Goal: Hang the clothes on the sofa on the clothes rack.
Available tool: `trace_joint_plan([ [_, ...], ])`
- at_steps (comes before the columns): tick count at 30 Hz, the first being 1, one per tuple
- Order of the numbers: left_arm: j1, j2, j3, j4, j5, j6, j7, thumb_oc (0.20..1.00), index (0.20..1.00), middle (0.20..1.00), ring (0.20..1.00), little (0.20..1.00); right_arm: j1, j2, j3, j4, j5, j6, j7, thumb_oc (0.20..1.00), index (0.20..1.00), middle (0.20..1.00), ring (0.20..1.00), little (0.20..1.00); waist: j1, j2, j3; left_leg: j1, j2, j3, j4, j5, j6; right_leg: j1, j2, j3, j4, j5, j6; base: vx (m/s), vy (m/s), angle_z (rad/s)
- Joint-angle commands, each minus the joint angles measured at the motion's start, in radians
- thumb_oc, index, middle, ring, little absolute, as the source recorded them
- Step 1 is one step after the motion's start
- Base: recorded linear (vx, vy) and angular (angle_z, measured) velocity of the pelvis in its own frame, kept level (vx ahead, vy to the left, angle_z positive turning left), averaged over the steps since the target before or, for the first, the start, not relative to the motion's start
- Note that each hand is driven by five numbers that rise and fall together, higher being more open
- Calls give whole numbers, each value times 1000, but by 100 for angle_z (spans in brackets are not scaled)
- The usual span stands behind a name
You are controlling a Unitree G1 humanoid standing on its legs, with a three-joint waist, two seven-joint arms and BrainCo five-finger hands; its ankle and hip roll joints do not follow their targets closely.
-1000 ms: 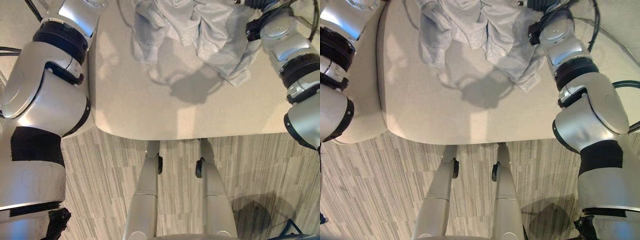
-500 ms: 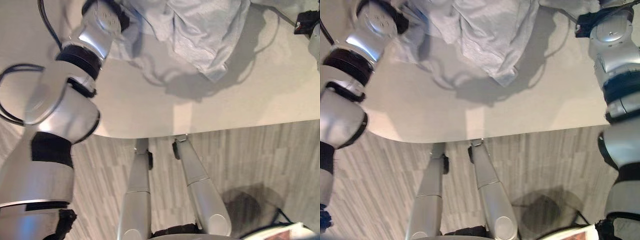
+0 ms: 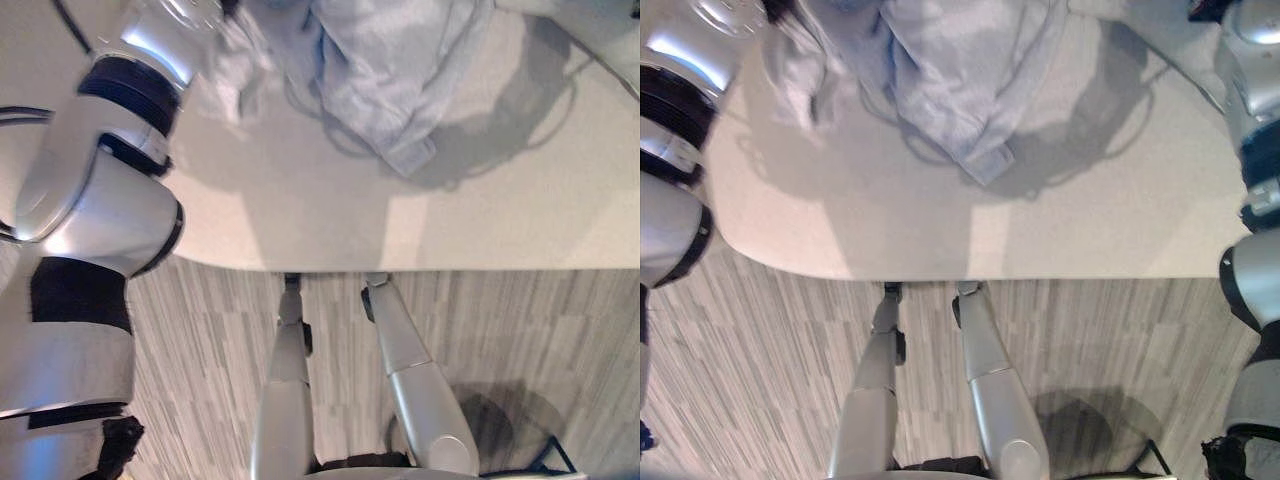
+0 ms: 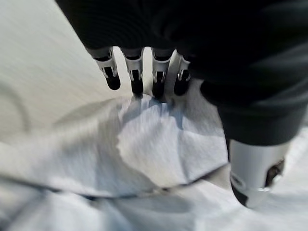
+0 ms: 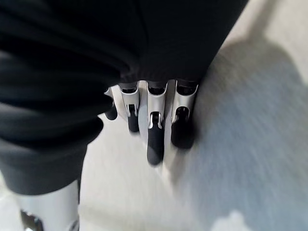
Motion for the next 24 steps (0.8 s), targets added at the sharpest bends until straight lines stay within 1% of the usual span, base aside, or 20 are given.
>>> trace_joint_plan([
  [1, -71, 9, -9, 57, -17, -35, 35, 1000, 1000, 1000, 1000, 1000, -10, 60, -7, 119, 34, -9, -12, 1000, 1000, 1000, 1000, 1000, -6, -1, -51, 50, -18, -2, -127, 54, 32, 72, -90, -73, -283, 65, 119, 11, -31, 19],
  [6, -102, 14, -19, 79, -28, -33, 39, 1000, 1000, 1000, 1000, 1000, -66, 102, 23, 183, 59, 0, 5, 1000, 1000, 1000, 1000, 1000, 6, 2, -55, 46, -11, -9, -159, 77, 25, 63, -88, -86, -291, 65, 116, -1, -24, 14],
  [10, -114, 3, -23, 85, -35, -31, 33, 1000, 1000, 1000, 1000, 1000, -94, 135, 47, 218, 58, 10, 11, 1000, 1000, 1000, 1000, 1000, 11, 5, -59, 37, -12, -14, -164, 81, 23, 60, -89, -95, -293, 65, 116, 9, -8, -35],
  [13, -127, -8, -32, 87, -37, -30, 28, 1000, 1000, 1000, 1000, 1000, -123, 158, 67, 254, 57, 26, 23, 1000, 1000, 1000, 1000, 1000, 15, 4, -61, 31, -12, -18, -164, 86, 20, 61, -93, -100, -294, 64, 117, 7, 6, 18],
  [16, -134, -11, -39, 93, -34, -28, 32, 1000, 1000, 1000, 1000, 1000, -145, 183, 80, 250, 55, 29, 15, 1000, 1000, 1000, 1000, 1000, 13, -3, -61, 23, -12, -15, -163, 88, 18, 60, -99, -103, -298, 68, 120, 0, 0, 0],
  [18, -128, -7, -36, 94, -39, -29, 29, 1000, 1000, 1000, 1000, 1000, -145, 189, 90, 234, 51, 24, 14, 1000, 1000, 1000, 1000, 1000, 7, -11, -63, 28, -12, -12, -152, 69, 18, 62, -99, -96, -296, 66, 121, 38, 6, -1],
  [19, -107, 4, -24, 88, -38, -28, 35, 1000, 1000, 1000, 1000, 1000, -136, 187, 88, 220, 44, 22, 13, 1000, 1000, 1000, 1000, 1000, 7, -16, -59, 33, -8, 1, -102, 38, 17, 71, -94, -88, -284, 50, 119, 0, 0, 0],
  [20, -106, 5, -24, 87, -38, -28, 35, 1000, 1000, 1000, 1000, 1000, -136, 188, 88, 219, 43, 22, 12, 1000, 1000, 1000, 1000, 1000, 4, -19, -60, 28, -13, 1, -99, 41, 17, 68, -98, -87, -284, 52, 120, 8, -23, -7],
  [21, -87, 17, -18, 82, -35, -23, 37, 1000, 1000, 1000, 1000, 1000, -125, 180, 91, 196, 38, 21, 10, 1000, 1000, 1000, 1000, 1000, -6, -35, -59, 19, -14, 18, -24, 12, 13, 78, -100, -80, -259, 39, 118, -22, -25, -9],
  [22, -72, 20, -6, 78, -34, -20, 39, 1000, 1000, 1000, 1000, 1000, -117, 172, 88, 169, 32, 19, 7, 1000, 1000, 1000, 1000, 1000, -15, -53, -55, -18, -21, 30, 91, -6, 13, 91, -107, -72, -235, 21, 108, -27, -70, -12],
  [23, -39, 38, 8, 67, -48, -22, 42, 1000, 1000, 1000, 1000, 1000, -85, 166, 85, 155, 25, 14, 3, 1000, 1000, 1000, 1000, 1000, -24, -88, -34, -176, -42, 32, 365, 11, 16, 111, -110, -55, -184, -7, 91, -27, -49, -12],
  [24, -38, 38, 8, 66, -48, -21, 42, 1000, 1000, 1000, 1000, 1000, -84, 166, 84, 154, 24, 13, 3, 1000, 1000, 1000, 1000, 1000, -24, -84, -39, -188, -40, 29, 378, 6, 16, 105, -107, -58, -181, -8, 92, 84, -21, 4],
])
